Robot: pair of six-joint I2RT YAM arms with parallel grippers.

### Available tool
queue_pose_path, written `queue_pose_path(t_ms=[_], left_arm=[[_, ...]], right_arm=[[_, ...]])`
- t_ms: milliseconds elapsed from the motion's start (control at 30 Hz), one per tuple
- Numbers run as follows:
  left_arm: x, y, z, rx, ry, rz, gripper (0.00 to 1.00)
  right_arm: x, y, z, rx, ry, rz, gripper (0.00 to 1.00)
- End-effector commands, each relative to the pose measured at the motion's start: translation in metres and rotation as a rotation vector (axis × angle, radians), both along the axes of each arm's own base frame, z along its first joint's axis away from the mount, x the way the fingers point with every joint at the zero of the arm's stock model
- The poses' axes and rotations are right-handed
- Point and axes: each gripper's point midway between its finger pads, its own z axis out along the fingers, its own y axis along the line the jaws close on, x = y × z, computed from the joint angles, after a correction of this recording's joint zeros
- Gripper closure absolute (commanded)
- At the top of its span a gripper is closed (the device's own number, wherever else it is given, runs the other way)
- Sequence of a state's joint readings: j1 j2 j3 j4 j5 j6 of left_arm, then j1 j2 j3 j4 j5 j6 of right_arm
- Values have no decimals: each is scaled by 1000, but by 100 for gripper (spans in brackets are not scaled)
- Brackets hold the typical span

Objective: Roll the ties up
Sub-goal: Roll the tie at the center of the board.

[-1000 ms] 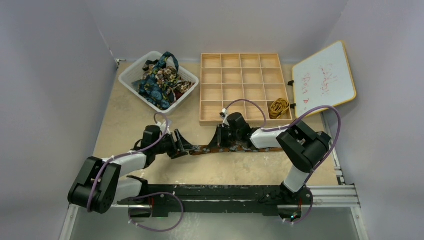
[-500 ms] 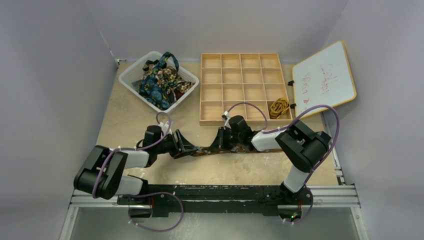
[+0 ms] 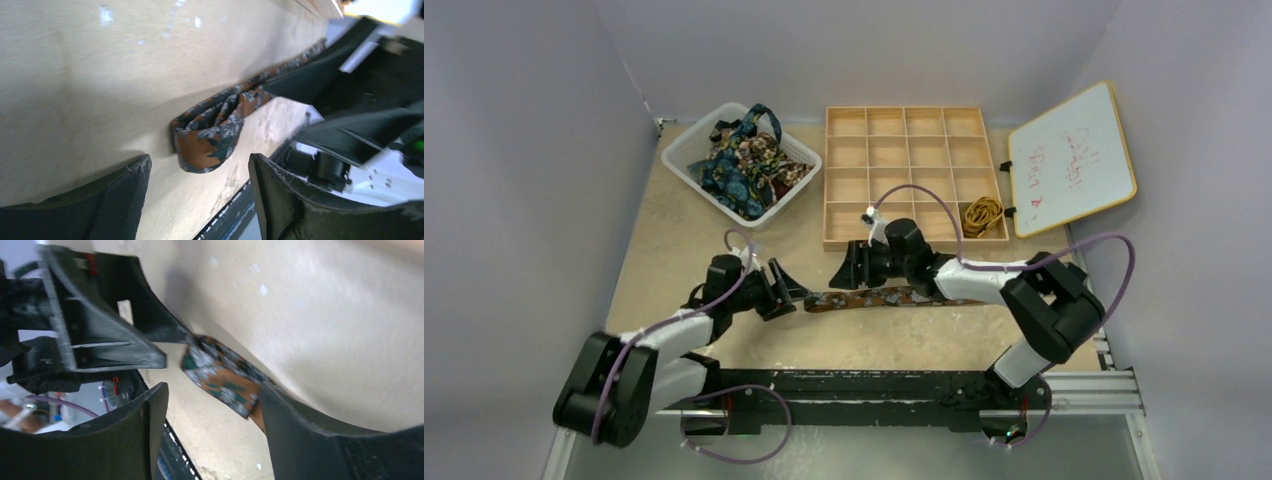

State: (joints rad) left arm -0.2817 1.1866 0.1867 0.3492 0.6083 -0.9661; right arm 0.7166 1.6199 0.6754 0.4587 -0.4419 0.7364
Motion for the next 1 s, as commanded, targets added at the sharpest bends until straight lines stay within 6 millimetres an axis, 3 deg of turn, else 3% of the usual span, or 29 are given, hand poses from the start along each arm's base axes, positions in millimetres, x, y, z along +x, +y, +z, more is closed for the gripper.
queue_pose_path(t_ms=[0, 67, 167, 367, 600, 800, 967], left_arm=[[8, 39, -4, 192, 46, 217, 28], [8, 54, 6, 242, 30, 291, 24], [7, 71, 22, 291, -2, 371, 20], [5, 87, 40, 366, 0, 423, 20], [0, 91, 48, 382, -3, 424, 19], [0, 88, 53, 355, -27, 423, 18], [0, 88, 51, 364, -19, 413, 18]], right_arm=[[26, 10, 61, 15, -335, 128, 27], [40, 13, 76, -13, -490, 171, 25], [40, 21, 78, -32, -633, 291, 18], [6, 47, 69, -3, -1082, 586, 6], [-5, 71, 24, -12, -1083, 832, 8], [-9, 74, -8, -43, -1011, 951, 11], [-16, 73, -16, -19, -972, 982, 16]])
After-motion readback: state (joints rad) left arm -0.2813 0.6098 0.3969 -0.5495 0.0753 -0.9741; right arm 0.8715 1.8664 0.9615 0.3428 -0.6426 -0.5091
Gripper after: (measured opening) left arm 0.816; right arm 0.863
